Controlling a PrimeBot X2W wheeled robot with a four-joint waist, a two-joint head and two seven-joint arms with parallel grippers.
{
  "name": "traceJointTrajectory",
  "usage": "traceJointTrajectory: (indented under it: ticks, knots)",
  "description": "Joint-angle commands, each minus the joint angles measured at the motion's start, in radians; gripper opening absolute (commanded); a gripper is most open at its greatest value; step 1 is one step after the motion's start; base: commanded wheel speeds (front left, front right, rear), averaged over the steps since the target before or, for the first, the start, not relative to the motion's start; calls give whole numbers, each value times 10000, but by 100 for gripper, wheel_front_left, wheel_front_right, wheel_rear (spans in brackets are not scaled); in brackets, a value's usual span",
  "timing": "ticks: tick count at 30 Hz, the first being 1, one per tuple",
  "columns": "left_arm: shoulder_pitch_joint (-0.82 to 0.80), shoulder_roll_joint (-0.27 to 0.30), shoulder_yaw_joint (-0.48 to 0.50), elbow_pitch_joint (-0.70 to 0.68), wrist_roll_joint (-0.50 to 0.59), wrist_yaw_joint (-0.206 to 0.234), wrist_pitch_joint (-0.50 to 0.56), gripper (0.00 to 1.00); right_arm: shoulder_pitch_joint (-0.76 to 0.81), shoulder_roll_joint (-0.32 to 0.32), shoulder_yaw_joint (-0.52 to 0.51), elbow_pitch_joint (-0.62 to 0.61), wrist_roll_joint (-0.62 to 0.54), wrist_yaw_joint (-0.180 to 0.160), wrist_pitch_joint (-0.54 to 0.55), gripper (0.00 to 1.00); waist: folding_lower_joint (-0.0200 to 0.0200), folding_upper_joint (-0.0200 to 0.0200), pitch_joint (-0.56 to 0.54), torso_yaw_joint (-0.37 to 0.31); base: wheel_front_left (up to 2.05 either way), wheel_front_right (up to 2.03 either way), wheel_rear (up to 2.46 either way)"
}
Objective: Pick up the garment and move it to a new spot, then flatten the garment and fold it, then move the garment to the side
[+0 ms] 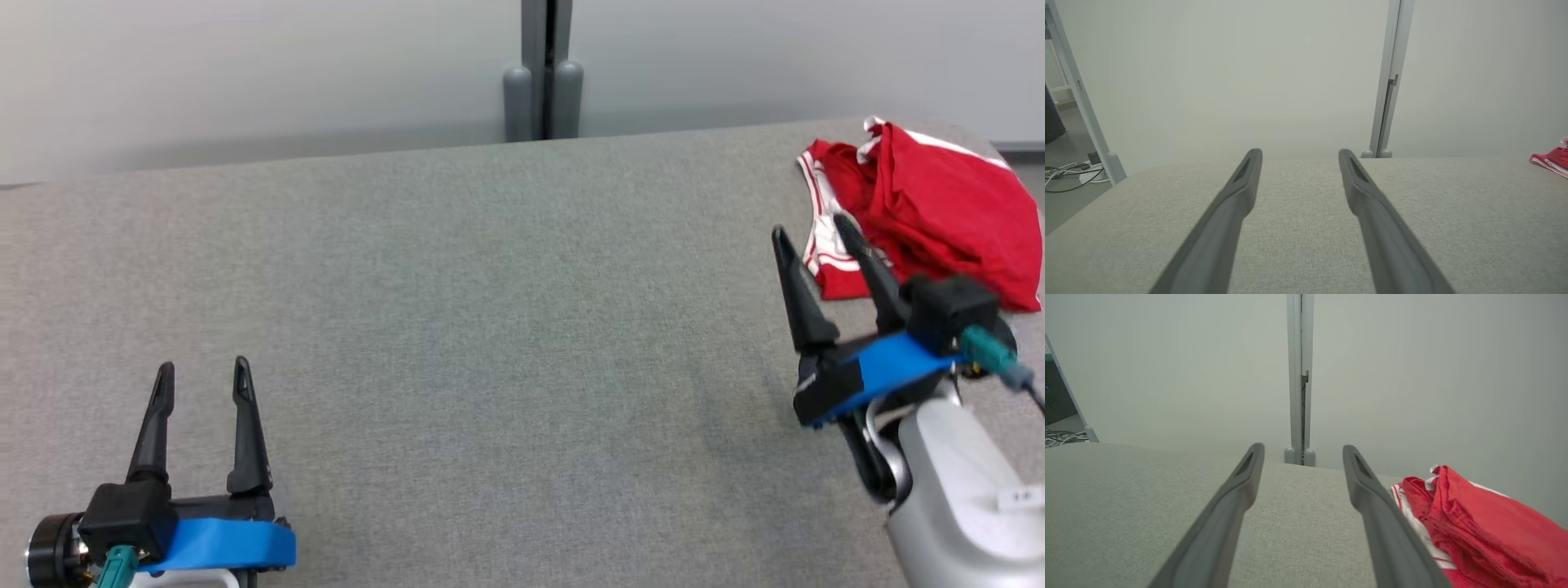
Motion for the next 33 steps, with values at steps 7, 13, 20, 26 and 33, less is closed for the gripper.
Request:
traceJointTrajectory:
  ticks: [7, 13, 20, 26, 33]
  knots:
    - [294, -60, 18, 297, -73, -59, -42, 100, 2094, 579, -881, -1094, -438, 2, -25, 100, 2, 3, -491, 334, 0, 0, 0]
    - [326, -78, 30, 486, -91, -80, -43, 100, 3275, 1106, -1477, -1829, -886, 2, -24, 100, 2, 3, -721, 469, 0, 0, 0]
    - [353, -79, 31, 655, -120, -82, -43, 100, 4120, 1494, -1834, -2395, -1245, 2, 9, 100, 2, 3, -885, 587, 0, 0, 0]
    - [317, -46, 37, 773, -171, -63, -43, 100, 4459, 1702, -2060, -2850, -1411, 2, 239, 100, 2, 3, -963, 657, 0, 0, 0]
    - [178, -65, 76, 885, -332, -101, -43, 100, 4547, 1750, -2152, -3157, -1437, 2, 411, 100, 2, 3, -1002, 680, 0, 0, 0]
